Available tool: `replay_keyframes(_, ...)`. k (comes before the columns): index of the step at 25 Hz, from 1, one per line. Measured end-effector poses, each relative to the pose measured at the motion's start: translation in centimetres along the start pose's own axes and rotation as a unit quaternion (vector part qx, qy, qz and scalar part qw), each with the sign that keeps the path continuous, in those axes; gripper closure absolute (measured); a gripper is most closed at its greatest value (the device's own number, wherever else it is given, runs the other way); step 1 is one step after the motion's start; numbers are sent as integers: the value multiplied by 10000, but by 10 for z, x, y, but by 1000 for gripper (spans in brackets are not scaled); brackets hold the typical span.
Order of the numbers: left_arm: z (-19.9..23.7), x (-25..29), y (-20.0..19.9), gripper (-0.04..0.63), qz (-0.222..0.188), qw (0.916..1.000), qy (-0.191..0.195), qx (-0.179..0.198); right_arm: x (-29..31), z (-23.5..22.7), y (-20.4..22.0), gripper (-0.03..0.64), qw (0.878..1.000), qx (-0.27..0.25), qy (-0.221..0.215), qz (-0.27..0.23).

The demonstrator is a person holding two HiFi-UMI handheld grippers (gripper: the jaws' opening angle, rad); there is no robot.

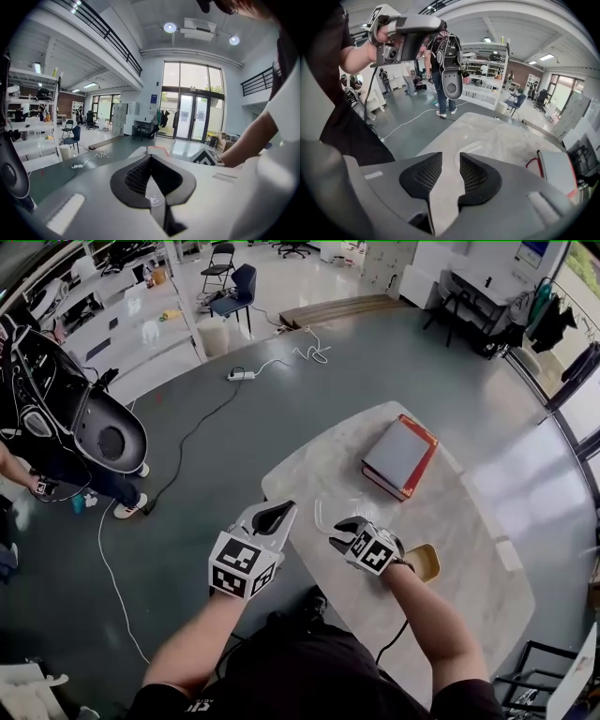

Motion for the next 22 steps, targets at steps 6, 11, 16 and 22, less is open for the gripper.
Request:
replay_keyframes(6, 11, 5, 9, 592, 94, 9999, -17, -80, 25, -15, 3, 482, 9995, -73, -71, 288)
replay_keyframes(11, 10, 4, 18, 592, 207, 9995, -77, -205, 33, -19, 11, 472, 9980, -150, -155, 592)
replay_keyframes(16, 9, 6, 29, 592, 307, 9991, -104, -280, 49, -23, 19, 462, 9958, -379, -214, 804)
replay_keyframes(22, 13, 8, 38, 592, 418, 9984, -147, -352, 62, -29, 26, 462, 9928, -532, -298, 1027)
Point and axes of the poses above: the fingertips, and each gripper's own axes: x forward along the fingers, z to its left, y out of its underside, the point moved 8 cm from there along -x, backward along the fingers
